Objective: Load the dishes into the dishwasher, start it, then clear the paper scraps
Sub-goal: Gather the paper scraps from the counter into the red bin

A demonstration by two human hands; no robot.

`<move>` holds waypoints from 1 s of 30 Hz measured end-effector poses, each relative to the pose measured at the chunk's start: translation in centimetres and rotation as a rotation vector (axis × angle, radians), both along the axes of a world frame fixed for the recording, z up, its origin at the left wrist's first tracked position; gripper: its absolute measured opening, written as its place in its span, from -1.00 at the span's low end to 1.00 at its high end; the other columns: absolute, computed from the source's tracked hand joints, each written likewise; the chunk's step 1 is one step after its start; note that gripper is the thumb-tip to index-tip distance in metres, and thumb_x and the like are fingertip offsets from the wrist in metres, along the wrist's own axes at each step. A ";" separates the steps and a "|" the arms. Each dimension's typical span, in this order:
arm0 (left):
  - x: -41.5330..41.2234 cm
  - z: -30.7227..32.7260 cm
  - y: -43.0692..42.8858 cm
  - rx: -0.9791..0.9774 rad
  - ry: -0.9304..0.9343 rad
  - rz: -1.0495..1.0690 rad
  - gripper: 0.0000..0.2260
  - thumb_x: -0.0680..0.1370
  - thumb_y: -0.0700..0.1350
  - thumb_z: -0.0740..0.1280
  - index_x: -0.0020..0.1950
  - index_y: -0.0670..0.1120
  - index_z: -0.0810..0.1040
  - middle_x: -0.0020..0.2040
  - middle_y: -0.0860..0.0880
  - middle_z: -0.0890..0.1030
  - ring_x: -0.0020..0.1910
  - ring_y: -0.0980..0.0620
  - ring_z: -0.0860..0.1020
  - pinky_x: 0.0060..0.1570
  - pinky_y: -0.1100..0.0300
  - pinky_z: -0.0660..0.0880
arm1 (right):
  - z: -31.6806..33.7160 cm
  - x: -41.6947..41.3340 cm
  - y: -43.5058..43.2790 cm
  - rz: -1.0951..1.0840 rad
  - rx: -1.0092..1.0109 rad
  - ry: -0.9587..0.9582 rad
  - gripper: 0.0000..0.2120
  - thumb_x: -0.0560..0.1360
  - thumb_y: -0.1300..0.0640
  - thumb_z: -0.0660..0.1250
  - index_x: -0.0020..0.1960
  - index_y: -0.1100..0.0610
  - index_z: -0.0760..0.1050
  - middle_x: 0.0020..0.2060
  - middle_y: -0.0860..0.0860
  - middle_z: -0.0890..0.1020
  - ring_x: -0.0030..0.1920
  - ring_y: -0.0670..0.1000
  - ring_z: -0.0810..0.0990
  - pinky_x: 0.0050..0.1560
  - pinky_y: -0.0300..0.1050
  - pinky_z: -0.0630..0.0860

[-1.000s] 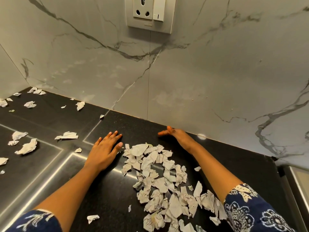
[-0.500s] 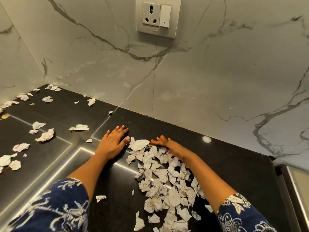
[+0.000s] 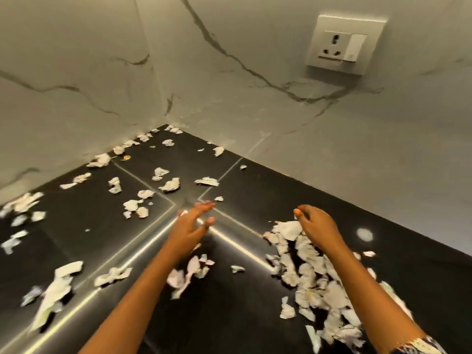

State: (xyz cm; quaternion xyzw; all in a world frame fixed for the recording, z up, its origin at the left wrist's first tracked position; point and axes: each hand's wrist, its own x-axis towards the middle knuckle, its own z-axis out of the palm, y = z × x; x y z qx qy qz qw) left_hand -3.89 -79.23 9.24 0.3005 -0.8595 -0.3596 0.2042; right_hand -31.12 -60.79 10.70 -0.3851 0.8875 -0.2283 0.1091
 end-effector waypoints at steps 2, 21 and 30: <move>7.7 -1.0 -3.5 -0.172 -0.205 0.390 -0.56 0.53 0.22 0.22 0.38 0.13 0.39 0.45 0.03 0.34 0.47 0.00 0.25 0.44 -0.23 0.01 | -0.4 5.3 -3.7 0.150 -0.026 0.105 -0.60 0.56 -0.07 0.17 0.29 0.12 0.47 0.27 0.10 0.52 0.30 0.09 0.45 0.27 -0.05 0.33; 16.9 -5.1 -9.3 -0.077 -0.567 0.640 -0.37 0.60 0.25 -0.10 0.57 -0.08 -0.04 0.57 -0.08 -0.04 0.55 -0.05 -0.11 0.46 -0.12 -0.17 | -4.9 22.1 -17.8 0.692 0.319 0.322 -0.36 0.51 -0.30 -0.29 0.53 -0.10 -0.05 0.53 -0.12 -0.02 0.52 -0.08 -0.07 0.45 0.18 -0.11; 22.0 -5.1 -2.8 -0.026 -0.425 0.531 -0.25 0.50 0.40 -0.21 0.56 -0.03 0.05 0.57 -0.03 0.02 0.54 0.03 -0.07 0.48 -0.03 -0.13 | -5.7 28.7 -9.4 0.882 0.161 0.380 -0.47 0.54 -0.22 -0.02 0.42 -0.03 0.32 0.41 -0.07 0.37 0.41 -0.06 0.33 0.33 0.19 0.16</move>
